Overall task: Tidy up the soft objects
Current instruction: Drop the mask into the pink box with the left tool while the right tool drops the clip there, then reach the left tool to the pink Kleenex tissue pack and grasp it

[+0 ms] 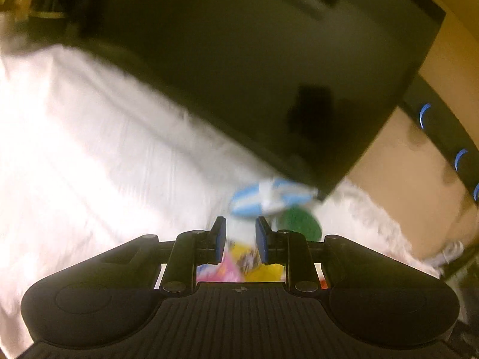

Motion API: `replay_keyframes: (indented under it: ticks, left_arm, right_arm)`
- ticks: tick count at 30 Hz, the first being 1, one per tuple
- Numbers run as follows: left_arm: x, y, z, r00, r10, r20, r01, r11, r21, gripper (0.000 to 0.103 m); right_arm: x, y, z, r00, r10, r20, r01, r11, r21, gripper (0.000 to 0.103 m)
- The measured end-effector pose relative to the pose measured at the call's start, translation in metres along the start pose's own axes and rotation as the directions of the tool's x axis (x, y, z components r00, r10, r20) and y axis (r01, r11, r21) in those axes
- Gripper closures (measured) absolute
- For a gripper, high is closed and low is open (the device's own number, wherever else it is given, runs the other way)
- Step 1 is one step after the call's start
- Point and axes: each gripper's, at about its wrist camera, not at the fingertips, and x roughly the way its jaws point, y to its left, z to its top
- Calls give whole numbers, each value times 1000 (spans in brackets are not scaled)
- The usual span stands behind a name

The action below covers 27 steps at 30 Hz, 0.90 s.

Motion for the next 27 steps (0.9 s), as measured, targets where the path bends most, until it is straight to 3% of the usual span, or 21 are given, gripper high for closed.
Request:
replay_keyframes:
  ticks: [2,6,10,13,16,19,22,24,27]
  left_arm:
    - [6,3,-11,998,-26,-51,26,1000,3,79]
    - [20,1,-29,994,-37,-104,34,999,-35,79]
    - [37,-8,-33,988,-34,-149,25,998,-60,79]
    - [47,-18,-42,982,-34,-184,33,999,-9,79]
    - [57,-38,-48,982,50,-182,-31,994,109,79]
    - [61,-50,-50,980,90,-176,-59,982,177,79]
    - [66,-56,-54,975,73,-212,-31,980,198,78]
    - [69,-59,-59,967,46,-249,7,979,206,73]
    - [70,-64,-67,967,89,-237,-23,963,267,73]
  right_arm:
    - [3,13,-5,999,41,-17,-41,999,-1,25]
    - [6,39,-17,996,60,-65,-65,994,-85,25]
    - [4,46,-26,993,61,-101,-70,994,-86,25]
    - [3,43,-29,992,45,-116,-53,996,-70,25]
    - [1,37,-32,992,22,-121,-30,998,-60,25]
    - [-1,29,-35,992,3,-123,-9,999,-42,25]
    - [0,23,-37,991,-6,-136,3,1000,-19,25]
    - [2,20,-38,989,-9,-147,7,1000,-10,25]
    - [5,22,-39,988,-5,-156,3,1000,-16,25]
